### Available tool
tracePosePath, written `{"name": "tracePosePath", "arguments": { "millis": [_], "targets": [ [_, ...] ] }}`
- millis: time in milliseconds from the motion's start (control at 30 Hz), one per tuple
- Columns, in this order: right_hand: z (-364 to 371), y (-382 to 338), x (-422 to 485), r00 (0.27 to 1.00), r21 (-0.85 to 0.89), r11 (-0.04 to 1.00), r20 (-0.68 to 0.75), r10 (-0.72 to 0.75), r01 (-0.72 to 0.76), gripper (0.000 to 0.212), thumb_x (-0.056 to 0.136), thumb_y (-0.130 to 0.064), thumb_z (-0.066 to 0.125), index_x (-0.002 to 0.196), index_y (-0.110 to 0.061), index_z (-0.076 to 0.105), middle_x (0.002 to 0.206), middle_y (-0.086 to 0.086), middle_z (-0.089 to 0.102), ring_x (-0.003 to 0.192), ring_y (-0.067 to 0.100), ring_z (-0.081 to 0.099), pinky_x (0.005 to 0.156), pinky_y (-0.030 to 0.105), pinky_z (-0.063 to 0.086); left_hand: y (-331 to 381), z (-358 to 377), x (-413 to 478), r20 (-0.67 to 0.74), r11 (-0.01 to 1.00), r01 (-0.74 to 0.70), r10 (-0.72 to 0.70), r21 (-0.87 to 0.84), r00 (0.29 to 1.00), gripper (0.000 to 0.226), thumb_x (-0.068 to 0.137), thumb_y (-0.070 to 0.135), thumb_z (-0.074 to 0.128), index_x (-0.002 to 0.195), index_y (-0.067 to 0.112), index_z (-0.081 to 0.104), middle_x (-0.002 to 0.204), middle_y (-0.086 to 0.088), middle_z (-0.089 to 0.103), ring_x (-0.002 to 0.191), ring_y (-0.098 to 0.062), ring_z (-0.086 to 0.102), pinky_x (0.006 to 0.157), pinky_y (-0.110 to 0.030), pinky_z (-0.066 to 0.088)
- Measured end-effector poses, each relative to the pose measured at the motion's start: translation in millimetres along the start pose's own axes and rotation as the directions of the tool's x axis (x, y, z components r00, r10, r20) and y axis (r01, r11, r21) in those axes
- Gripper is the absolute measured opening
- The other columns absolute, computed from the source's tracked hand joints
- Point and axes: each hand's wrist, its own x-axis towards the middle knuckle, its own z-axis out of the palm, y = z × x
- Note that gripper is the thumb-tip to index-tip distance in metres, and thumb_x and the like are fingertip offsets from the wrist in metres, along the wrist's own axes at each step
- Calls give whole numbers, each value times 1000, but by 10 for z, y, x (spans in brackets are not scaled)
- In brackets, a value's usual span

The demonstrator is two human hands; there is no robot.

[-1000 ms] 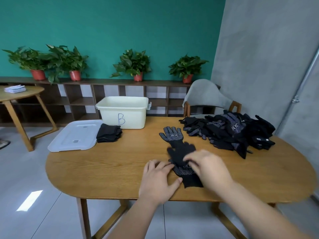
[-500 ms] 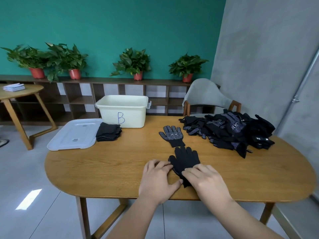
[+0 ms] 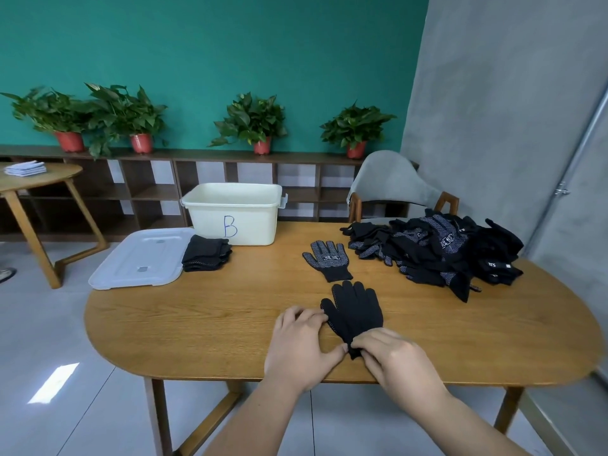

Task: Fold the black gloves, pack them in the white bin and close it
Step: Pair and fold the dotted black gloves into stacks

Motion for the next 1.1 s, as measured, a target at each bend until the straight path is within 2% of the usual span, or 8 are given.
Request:
{"name": "tracePosePath", "arguments": {
  "millis": [233,333,400,533,733,833,1000,1100],
  "targets": [
    [-146,58,358,979,123,972,-23,203,-199,42,97,-7,58,131,-28,70,137,-18,64,129,0,56,109,24,47,-2,-17,-34,-33,991,-131,130,-26,991,57,95,51,45,151,39,46,159,21,34,147,-10,26,121,-34,26],
    [9,182,602,925,40,951,251,286,-305,46,109,-29,48,155,-32,48,163,-15,39,154,6,27,127,32,27,4,4,-35,13,985,-175,175,-5,984,51,100,54,37,143,39,60,152,24,48,145,-5,29,121,-33,22],
    [90,228,741,835,-90,942,441,328,-323,53,111,-44,38,163,-35,31,172,-13,20,160,11,11,129,35,18,1,13,-29,2,986,-163,163,-21,987,50,100,57,37,137,39,65,147,24,51,142,-4,31,120,-32,22],
    [95,238,982,828,-128,914,389,403,-384,53,110,-51,34,161,-38,32,173,-11,17,159,16,11,127,41,24,-11,35,-5,-21,989,-144,143,-39,989,45,99,57,39,127,36,68,139,24,54,140,-5,35,118,-34,27],
    [304,158,854,773,-251,901,463,433,-354,64,107,-63,12,166,-41,0,174,-10,-14,160,15,-16,130,43,-3,-24,29,-5,-42,993,-112,110,-40,993,46,98,56,40,135,36,59,143,21,49,142,-6,33,120,-32,26],
    [318,84,765,815,-207,910,406,413,-358,63,108,-62,16,166,-41,8,173,-14,-8,160,13,-13,131,40,-1,-15,25,-2,-30,994,-99,98,-39,995,47,99,55,39,140,37,52,144,21,50,141,-7,35,121,-33,27],
    [245,78,530,899,141,892,-24,437,-430,37,107,-36,51,141,-32,63,154,-14,50,148,9,34,121,29,30,-31,14,-3,-21,998,-49,49,-27,999,55,98,58,38,146,34,53,146,20,49,143,-8,33,123,-31,23],
    [185,63,396,877,84,873,53,478,-481,33,104,-40,55,136,-36,64,151,-18,51,144,11,42,115,29,37,-15,12,-5,-22,1000,-16,16,-5,1000,57,98,58,38,145,33,56,147,20,47,142,-9,32,124,-33,21]
  ]
}}
